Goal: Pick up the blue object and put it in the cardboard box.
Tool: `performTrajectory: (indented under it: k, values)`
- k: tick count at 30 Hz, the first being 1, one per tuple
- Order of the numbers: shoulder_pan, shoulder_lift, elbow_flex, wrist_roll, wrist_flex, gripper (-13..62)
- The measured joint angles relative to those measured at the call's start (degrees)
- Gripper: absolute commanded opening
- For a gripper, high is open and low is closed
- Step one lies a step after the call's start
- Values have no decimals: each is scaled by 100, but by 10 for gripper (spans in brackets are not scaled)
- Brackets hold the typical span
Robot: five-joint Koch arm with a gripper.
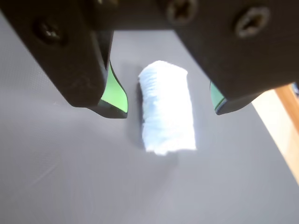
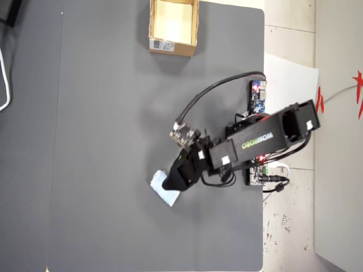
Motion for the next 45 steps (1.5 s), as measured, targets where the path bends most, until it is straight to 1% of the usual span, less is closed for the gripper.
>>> performTrajectory:
  k: [5,9,19,21,25,27,28,30,36,40,42,45]
  values:
    - [-308,-571,-264,246,237,337]
    - [-378,-782,-483,264,299,337]
    - [-738,-2021,-1178,325,316,337]
    - [-773,-2136,-1292,325,316,317]
    - [-809,-2303,-1415,343,316,209]
    - [-809,-2312,-1424,343,299,149]
    - [-817,-2312,-1424,343,299,104]
    - [-826,-2320,-1424,343,264,74]
    - [-791,-2101,-1424,211,255,74]
    - [-404,-1644,-1415,-35,176,74]
    - [-62,-1072,-1116,-141,44,74]
    - [176,-686,-694,-334,-105,74]
